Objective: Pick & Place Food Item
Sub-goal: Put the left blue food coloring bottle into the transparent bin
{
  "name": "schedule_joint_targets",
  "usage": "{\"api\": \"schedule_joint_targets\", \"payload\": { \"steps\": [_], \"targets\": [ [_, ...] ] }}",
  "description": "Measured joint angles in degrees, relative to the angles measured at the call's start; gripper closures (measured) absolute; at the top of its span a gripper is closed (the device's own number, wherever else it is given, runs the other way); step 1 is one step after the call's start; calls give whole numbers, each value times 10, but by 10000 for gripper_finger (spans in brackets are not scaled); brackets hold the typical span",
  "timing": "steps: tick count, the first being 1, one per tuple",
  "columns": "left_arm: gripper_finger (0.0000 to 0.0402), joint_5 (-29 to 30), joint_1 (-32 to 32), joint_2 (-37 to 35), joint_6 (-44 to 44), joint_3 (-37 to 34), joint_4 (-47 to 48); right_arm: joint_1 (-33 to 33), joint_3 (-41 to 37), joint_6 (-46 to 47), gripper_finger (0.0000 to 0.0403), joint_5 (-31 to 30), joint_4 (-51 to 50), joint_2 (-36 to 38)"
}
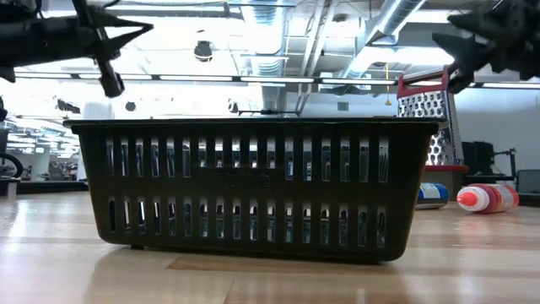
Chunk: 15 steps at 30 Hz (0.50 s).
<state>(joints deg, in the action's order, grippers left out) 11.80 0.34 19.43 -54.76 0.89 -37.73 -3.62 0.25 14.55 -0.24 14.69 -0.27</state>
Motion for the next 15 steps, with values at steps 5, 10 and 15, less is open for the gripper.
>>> {"api": "schedule_joint_targets", "payload": {
  "steps": [5, 10, 15],
  "targets": [
    [399, 29, 0, 31, 66, 0, -157, 0, 1, 134, 268, -29, 122, -3],
    [391, 58, 0, 71, 105, 8, -238, 0, 9, 215, 268, -81, 180, -4],
    [373, 86, 0, 111, 128, 25, -244, 0, 10, 211, 268, -132, 214, -4]
  ]
}}
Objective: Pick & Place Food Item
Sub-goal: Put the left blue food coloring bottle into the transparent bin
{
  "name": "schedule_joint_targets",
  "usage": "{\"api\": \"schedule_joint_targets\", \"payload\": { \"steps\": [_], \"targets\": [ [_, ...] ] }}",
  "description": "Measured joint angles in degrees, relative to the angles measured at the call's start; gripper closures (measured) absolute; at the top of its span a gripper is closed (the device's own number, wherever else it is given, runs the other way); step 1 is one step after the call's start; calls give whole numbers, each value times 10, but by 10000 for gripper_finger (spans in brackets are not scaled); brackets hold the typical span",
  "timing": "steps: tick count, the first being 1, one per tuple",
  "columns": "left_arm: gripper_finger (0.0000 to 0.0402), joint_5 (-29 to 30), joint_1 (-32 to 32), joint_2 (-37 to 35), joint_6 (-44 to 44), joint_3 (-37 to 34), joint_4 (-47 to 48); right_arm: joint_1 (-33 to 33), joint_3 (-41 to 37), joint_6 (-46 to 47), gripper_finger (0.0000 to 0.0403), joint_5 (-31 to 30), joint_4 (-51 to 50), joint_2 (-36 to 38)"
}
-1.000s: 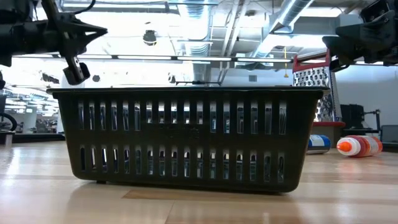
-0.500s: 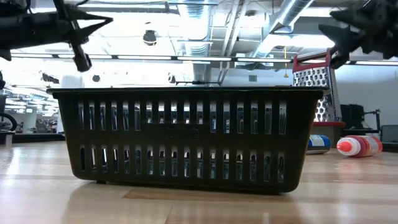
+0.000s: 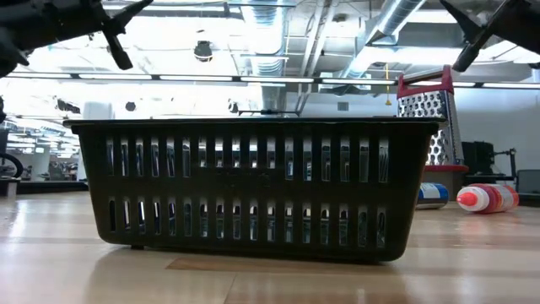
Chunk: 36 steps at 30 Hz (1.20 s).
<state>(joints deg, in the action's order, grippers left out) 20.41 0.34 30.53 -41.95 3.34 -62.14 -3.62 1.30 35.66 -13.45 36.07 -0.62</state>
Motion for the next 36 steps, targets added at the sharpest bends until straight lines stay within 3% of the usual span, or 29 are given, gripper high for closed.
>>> {"api": "schedule_joint_targets", "payload": {
  "steps": [9, 16, 23, 28, 31, 36],
  "targets": [
    [340, 6, 1, 30, 1, 8, -27, 0, 1, -1, 268, -25, -4, -2],
    [345, 4, 1, 30, 20, 8, -27, 1, 2, 21, 269, -66, 12, -1],
    [355, -8, 1, 30, 42, 8, -33, 1, 2, 54, 269, -48, 19, -2],
    [319, -29, 0, 29, 49, 14, -56, -5, 3, 48, 269, -46, 39, -2],
    [289, -41, -11, 33, 69, 55, -10, -4, 3, 44, 269, -46, 39, -2],
    [247, -44, -31, 71, 146, 184, 176, -4, 3, 43, 269, -48, 36, -2]
  ]
}}
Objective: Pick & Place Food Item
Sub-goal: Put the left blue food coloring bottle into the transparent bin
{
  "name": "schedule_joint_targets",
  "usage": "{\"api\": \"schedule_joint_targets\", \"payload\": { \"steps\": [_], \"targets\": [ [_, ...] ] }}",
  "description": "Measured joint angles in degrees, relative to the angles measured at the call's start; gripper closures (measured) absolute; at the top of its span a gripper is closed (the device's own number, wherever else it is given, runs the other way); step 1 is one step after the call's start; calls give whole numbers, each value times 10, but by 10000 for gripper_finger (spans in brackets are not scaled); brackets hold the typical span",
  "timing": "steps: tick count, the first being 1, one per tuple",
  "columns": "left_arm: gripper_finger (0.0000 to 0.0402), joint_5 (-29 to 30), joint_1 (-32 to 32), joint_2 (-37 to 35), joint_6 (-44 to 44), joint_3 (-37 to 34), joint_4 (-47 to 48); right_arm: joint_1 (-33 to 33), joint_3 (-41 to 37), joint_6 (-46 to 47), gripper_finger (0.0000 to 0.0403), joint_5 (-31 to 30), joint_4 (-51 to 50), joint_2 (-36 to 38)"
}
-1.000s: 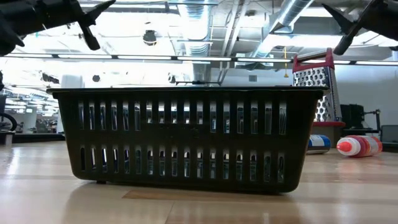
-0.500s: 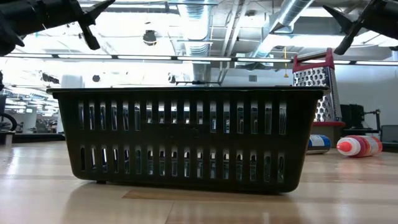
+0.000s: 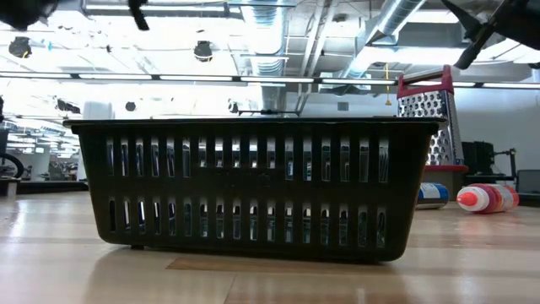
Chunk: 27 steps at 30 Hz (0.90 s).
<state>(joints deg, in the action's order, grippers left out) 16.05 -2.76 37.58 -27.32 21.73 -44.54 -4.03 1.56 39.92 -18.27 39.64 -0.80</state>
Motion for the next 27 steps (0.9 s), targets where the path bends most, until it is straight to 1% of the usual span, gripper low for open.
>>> {"api": "schedule_joint_targets", "payload": {
  "steps": [1, 3, 5, 7, 10, 12, 14, 16, 18, 20, 23, 27],
  "targets": [
    [241, 2, -1, 10, 28, 31, 43, 0, 0, 0, 269, -1, 0, 0],
    [233, 27, -3, 33, 77, 105, 165, 0, 0, 0, 269, -6, 0, 0],
    [230, 62, -3, 60, 113, 188, 334, 0, 0, 0, 269, -7, -1, 0],
    [229, 86, 0, 97, 123, 273, 517, 0, 0, 0, 269, -7, -1, 0],
    [229, 85, 19, 153, 103, 382, 750, 0, 0, 0, 269, -7, -1, 0],
    [229, 82, 32, 189, 73, 438, 878, 0, 0, 1, 269, -7, -2, 0],
    [229, 82, 49, 220, 43, 477, 1009, 0, 1, 3, 269, -7, -2, 0],
    [229, 81, 70, 247, -8, 500, 1115, 0, 1, 6, 269, -7, -1, 0],
    [229, 80, 97, 265, -66, 503, 1195, -2, 1, 6, 269, -7, -1, 0],
    [226, 65, 116, 279, -107, 492, 1229, -6, 1, 6, 269, -7, 2, 0],
    [209, 50, 132, 297, -167, 464, 1221, -14, 1, 7, 269, -7, 3, 0],
    [172, 51, 155, 322, -227, 425, 1190, -25, 1, 6, 269, -7, 3, 0]
  ]
}}
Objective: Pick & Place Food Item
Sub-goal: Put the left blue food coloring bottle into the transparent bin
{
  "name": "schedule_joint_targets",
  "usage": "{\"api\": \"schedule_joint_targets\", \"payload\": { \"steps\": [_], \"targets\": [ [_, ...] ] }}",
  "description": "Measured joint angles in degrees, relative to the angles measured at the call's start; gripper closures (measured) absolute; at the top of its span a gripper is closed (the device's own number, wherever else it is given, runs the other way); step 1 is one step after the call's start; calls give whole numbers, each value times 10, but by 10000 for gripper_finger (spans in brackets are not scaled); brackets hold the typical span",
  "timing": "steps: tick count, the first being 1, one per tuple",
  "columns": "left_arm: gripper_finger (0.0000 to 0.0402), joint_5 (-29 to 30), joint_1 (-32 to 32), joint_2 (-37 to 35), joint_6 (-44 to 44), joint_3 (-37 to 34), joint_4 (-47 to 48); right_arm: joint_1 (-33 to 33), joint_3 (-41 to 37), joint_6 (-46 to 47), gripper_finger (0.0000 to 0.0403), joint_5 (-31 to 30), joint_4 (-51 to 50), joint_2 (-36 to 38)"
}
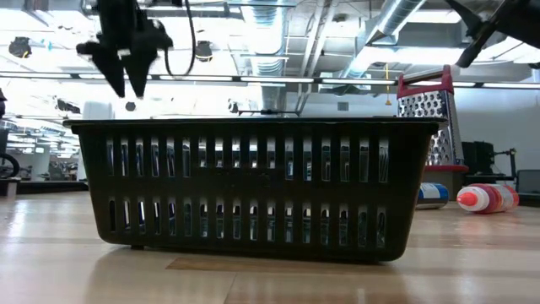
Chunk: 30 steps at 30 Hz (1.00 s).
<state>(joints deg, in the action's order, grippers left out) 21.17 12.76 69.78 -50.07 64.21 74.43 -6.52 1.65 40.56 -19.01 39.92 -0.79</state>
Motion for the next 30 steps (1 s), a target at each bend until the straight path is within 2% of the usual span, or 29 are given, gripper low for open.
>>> {"api": "schedule_joint_targets", "payload": {
  "steps": [5, 10, 19, 30],
  "targets": [
    [131, -1, 23, 17, -24, -47, -38, -8, 0, 0, 269, 0, 0, 0],
    [112, -14, 35, 14, -42, -90, -103, -10, 0, 0, 269, 0, 0, 0],
    [109, -16, 39, 15, -85, -167, -174, -10, 0, -1, 269, -2, 0, 0],
    [109, -13, 40, 15, -86, -202, -244, -9, 0, -2, 269, -8, 0, 0]
  ]
}}
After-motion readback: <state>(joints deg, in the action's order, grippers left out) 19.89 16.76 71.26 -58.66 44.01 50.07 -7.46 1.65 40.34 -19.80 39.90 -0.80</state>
